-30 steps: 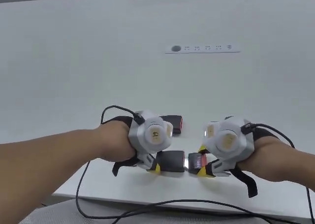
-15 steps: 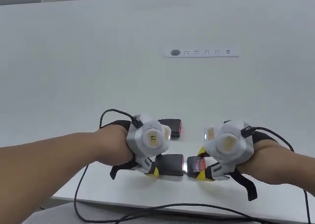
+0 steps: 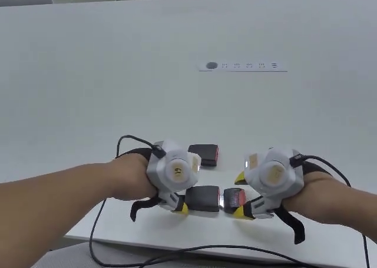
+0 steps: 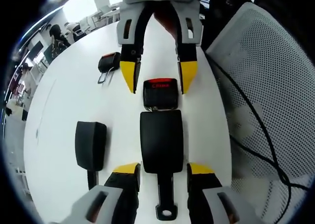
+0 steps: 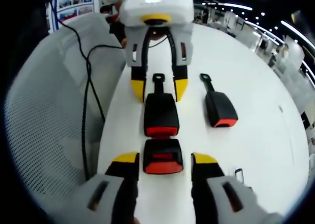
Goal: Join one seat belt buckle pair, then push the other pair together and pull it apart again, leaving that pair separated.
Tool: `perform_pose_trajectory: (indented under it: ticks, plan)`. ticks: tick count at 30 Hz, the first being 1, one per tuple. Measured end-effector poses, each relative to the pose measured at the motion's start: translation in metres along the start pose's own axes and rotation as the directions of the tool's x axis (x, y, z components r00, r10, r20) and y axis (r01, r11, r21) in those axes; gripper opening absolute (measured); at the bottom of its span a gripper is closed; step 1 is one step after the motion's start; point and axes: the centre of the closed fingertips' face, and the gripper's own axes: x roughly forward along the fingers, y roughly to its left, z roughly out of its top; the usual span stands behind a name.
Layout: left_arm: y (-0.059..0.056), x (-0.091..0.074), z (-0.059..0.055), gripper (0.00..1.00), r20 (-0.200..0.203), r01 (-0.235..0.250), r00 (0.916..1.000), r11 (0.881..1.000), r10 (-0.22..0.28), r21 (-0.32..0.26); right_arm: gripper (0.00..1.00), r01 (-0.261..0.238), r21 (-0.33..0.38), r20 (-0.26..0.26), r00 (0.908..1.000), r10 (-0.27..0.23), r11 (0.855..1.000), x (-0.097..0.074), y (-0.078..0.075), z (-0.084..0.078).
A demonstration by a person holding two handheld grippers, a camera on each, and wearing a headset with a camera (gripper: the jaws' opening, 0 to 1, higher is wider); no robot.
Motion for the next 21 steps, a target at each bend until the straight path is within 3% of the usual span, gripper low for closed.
perform_pose_trajectory:
  ticks: [3,5,8,9,13,21]
  plan:
    - [0.003,-0.01,0.005,0.41,0.029,-0.01,0.9995,1.0,0.011,-0.03,0.43,0.012,0.0,0.017,0.9998,-0.012,1.0,-0.007,-0.002,0.005]
    - [0.01,-0.02,0.012,0.44,0.055,-0.041,0.9976,0.999,0.043,-0.029,0.44,0.028,0.0,0.031,0.9991,-0.028,1.0,-0.014,-0.006,0.008]
    - [0.024,-0.036,0.028,0.47,0.132,-0.079,0.9879,0.996,0.082,-0.028,0.45,0.044,0.006,0.049,0.9978,-0.045,0.999,-0.022,-0.011,0.011]
    - [0.028,-0.039,0.029,0.48,0.138,-0.086,0.9863,0.995,0.091,-0.04,0.45,0.055,0.004,0.055,0.9969,-0.056,0.998,-0.026,-0.015,0.011]
    - [0.048,-0.043,0.031,0.49,0.138,-0.12,0.9823,0.991,0.127,-0.055,0.46,0.08,0.003,0.057,0.9952,-0.08,0.997,-0.03,-0.027,0.006]
    - [0.083,-0.042,0.02,0.49,0.12,-0.154,0.9793,0.985,0.163,-0.077,0.45,0.125,0.011,0.052,0.9907,-0.126,0.992,-0.042,-0.057,-0.012]
